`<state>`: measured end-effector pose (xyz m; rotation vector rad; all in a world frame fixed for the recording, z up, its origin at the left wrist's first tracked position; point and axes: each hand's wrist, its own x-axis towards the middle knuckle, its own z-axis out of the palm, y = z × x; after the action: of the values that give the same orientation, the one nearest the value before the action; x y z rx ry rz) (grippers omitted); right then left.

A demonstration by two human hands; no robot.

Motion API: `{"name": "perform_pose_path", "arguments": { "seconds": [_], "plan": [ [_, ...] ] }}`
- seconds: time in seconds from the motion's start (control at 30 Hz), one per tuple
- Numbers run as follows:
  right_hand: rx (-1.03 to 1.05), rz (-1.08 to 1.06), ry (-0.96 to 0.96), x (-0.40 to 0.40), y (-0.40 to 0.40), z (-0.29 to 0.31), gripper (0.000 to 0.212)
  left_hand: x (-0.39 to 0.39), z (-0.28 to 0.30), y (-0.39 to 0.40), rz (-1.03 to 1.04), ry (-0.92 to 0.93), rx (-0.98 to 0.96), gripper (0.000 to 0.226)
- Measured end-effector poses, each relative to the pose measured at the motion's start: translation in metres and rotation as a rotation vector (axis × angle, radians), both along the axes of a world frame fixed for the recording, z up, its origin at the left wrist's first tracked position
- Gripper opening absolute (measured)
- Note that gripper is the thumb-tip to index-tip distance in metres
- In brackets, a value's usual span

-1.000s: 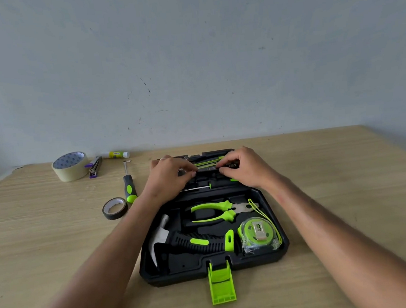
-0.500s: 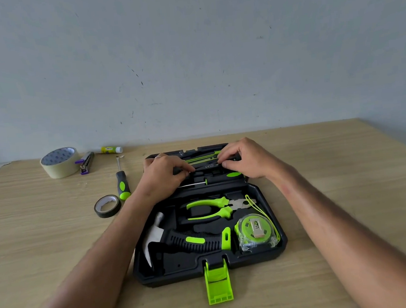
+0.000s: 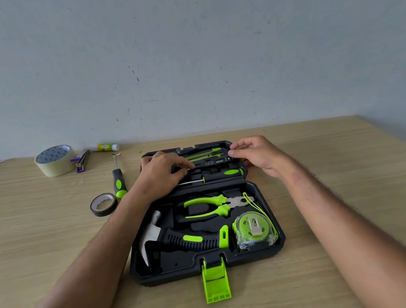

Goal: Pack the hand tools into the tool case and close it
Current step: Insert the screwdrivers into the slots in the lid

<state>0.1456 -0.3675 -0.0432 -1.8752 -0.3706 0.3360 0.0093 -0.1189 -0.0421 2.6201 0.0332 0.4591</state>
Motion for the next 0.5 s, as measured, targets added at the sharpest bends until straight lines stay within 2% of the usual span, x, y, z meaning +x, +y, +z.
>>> {"name": "perform_pose_path", "arguments": {
  "seconds": [0.33,0.5],
  "plan": [
    [0.031,0.019,0.021,0.0001,0.0008,-0.0028,0.025,0.001,0.0019,0.0003,-0.026,0.027,0.109,0.027],
    [-0.085,-0.016,-0.003,0.002,0.0055,-0.0023,0.035,0.0025,0.0018,-0.0007,-0.028,0.031,0.147,0.031]
  ]
}}
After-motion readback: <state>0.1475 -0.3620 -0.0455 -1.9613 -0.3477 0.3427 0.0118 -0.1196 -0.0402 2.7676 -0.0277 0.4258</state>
